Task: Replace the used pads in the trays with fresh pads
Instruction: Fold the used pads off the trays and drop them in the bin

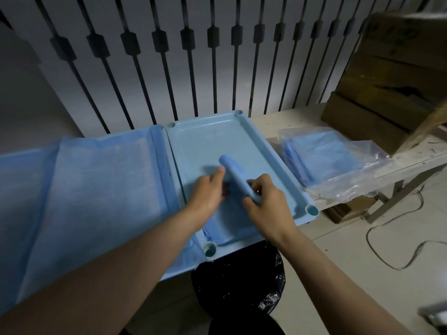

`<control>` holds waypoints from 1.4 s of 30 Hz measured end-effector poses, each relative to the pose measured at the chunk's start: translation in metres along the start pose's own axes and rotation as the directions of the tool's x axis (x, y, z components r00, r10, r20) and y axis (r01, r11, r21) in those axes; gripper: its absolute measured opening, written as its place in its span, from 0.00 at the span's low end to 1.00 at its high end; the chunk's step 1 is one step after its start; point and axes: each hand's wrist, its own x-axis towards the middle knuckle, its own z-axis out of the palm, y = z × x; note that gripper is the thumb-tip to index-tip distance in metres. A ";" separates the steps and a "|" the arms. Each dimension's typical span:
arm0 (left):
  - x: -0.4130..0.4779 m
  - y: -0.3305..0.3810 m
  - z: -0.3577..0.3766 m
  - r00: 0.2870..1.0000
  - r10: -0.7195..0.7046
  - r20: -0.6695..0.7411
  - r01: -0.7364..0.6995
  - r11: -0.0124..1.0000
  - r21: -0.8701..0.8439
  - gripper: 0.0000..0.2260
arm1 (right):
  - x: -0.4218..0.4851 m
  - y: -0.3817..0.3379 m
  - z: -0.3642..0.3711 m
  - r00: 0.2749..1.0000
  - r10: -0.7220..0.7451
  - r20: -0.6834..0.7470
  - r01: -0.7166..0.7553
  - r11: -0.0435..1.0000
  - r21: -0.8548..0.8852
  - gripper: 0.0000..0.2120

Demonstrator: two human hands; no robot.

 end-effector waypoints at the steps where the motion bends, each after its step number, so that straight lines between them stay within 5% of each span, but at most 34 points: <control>1: 0.000 0.001 -0.006 0.993 -0.114 -0.013 0.111 0.981 -0.156 0.18 | -0.004 -0.001 0.005 0.998 -0.029 0.058 0.030 1.000 -0.010 0.10; 5: 0.001 -0.008 -0.015 0.962 -0.243 -0.127 0.227 0.965 -0.129 0.24 | -0.019 -0.008 0.018 0.933 -0.116 0.339 0.145 0.988 -0.060 0.16; 8: 0.000 -0.016 -0.014 0.974 -0.157 -0.165 0.171 0.983 0.072 0.22 | -0.005 -0.003 0.006 0.995 -0.014 0.095 0.010 0.999 0.040 0.08; 10: -0.003 -0.016 -0.013 0.978 -0.110 -0.176 0.140 0.975 0.171 0.25 | 0.011 0.007 -0.004 0.990 0.144 0.010 -0.143 0.988 -0.053 0.08; 12: -0.005 -0.014 -0.011 0.980 -0.091 -0.175 0.130 0.965 0.230 0.29 | 0.022 0.016 -0.008 0.951 0.294 0.095 -0.276 0.947 -0.161 0.05; 14: -0.007 -0.012 -0.010 0.984 -0.085 -0.156 0.126 0.951 0.282 0.32 | 0.027 0.016 -0.003 0.912 0.366 0.187 -0.334 0.925 -0.180 0.21; 17: -0.008 -0.009 -0.011 0.989 -0.090 -0.115 0.123 0.936 0.330 0.32 | 0.031 0.013 0.002 0.878 0.400 0.261 -0.375 0.916 -0.142 0.27; 22: 0.001 -0.005 -0.008 0.989 -0.107 -0.105 0.135 0.941 0.311 0.36 | 0.037 0.019 -0.005 0.904 0.392 0.173 -0.386 0.920 -0.070 0.27; 26: 0.008 -0.010 0.000 0.998 -0.022 -0.060 0.040 0.947 0.318 0.41 | 0.033 0.032 -0.008 0.924 0.363 0.123 -0.326 0.912 -0.248 0.24; 30: 0.003 -0.014 -0.004 0.993 0.103 -0.066 -0.061 0.883 0.465 0.25 | 0.028 0.035 -0.004 0.944 0.306 0.125 -0.244 0.901 -0.359 0.21; 33: -0.001 -0.013 -0.009 0.993 0.118 -0.018 -0.087 0.817 0.570 0.16 | 0.028 0.037 0.000 0.998 0.030 0.047 -0.007 0.902 -0.431 0.23; 35: -0.003 -0.011 -0.010 0.991 0.132 0.030 -0.120 0.758 0.641 0.17 | 0.029 0.036 0.004 0.984 -0.112 0.137 0.160 0.892 -0.423 0.27; 39: -0.008 -0.006 -0.008 0.980 0.168 0.107 -0.185 0.569 0.801 0.19 | 0.037 0.036 0.021 0.863 -0.209 0.460 0.412 0.818 -0.402 0.36; 42: -0.011 -0.008 -0.008 0.966 0.188 0.180 -0.225 0.257 0.940 0.24 | 0.039 0.038 0.030 0.821 -0.132 0.555 0.449 0.749 -0.487 0.32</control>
